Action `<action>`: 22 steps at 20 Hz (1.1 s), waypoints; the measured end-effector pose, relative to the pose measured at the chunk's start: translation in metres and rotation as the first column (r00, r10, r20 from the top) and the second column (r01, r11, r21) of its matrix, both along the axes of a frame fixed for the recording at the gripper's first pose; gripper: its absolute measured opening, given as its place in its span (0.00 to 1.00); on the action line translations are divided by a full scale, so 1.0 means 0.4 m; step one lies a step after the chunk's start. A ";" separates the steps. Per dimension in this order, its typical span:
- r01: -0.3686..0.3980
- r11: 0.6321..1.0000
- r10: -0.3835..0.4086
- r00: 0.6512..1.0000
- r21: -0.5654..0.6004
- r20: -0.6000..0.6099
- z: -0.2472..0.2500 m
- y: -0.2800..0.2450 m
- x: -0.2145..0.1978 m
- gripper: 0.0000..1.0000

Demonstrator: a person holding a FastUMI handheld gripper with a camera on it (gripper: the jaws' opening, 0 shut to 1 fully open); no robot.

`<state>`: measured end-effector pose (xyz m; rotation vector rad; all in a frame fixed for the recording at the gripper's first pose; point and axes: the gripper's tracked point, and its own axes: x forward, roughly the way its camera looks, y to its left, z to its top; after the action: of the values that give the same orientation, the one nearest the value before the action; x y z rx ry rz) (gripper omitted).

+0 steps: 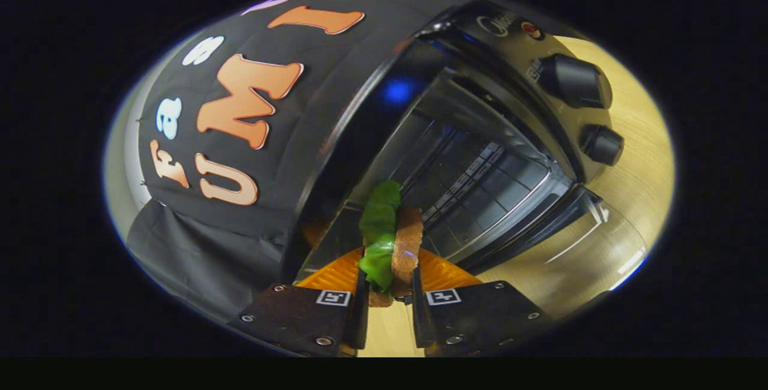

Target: Open the toaster oven, put the food inside, and close the toaster oven door.

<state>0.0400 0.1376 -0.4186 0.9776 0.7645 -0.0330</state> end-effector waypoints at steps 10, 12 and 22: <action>0.007 0.986 -0.001 0.999 -0.164 0.033 -0.020 -0.036 0.045 0.42; -0.001 0.978 0.008 1.000 -0.210 0.029 -0.016 -0.053 0.032 0.54; -0.203 0.876 0.222 0.975 -0.437 -0.008 0.062 -0.135 -0.097 0.67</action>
<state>0.0011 0.0837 -0.3937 0.4612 0.7791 0.0084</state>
